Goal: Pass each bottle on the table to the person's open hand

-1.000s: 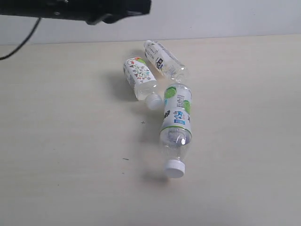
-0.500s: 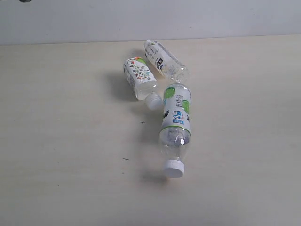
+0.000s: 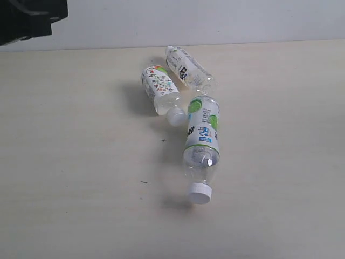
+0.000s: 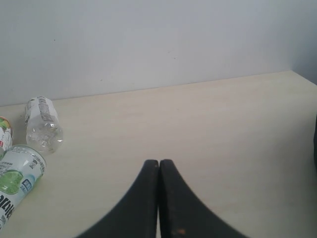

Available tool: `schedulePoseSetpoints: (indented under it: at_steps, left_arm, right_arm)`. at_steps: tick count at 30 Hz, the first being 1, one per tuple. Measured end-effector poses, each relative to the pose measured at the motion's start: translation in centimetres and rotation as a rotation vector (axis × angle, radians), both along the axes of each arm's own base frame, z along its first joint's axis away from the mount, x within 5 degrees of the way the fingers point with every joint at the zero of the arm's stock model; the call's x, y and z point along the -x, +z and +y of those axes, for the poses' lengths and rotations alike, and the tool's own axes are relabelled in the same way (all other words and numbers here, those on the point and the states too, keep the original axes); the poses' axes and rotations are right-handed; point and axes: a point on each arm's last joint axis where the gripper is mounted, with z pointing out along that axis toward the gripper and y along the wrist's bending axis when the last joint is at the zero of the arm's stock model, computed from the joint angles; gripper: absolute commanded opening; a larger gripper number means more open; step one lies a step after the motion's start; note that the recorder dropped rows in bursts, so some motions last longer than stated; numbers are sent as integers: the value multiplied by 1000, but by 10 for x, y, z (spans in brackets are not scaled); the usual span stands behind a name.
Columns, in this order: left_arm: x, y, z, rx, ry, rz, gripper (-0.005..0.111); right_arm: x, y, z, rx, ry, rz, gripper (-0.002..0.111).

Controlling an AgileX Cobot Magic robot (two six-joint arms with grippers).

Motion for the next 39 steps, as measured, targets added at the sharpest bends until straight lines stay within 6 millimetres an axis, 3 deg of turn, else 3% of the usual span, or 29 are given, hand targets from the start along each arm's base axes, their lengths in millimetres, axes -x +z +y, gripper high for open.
schedulePoseSetpoints:
  at_steps: [18, 21, 28, 32, 39]
  left_arm:
    - [25, -38, 15, -88, 59, 74, 0]
    - [36, -39, 21, -103, 83, 56, 0]
    - [90, -28, 40, -59, 116, -100, 0]
    - [97, -32, 42, -55, 116, -108, 0]
    - [102, -57, 44, -62, 122, -23, 0]
  right_arm:
    - [0, 0, 0, 0, 0, 0, 0]
    - [0, 0, 0, 0, 0, 0, 0]
    - [0, 0, 0, 0, 0, 0, 0]
    - [0, 0, 0, 0, 0, 0, 0]
    - [0, 0, 0, 0, 0, 0, 0]
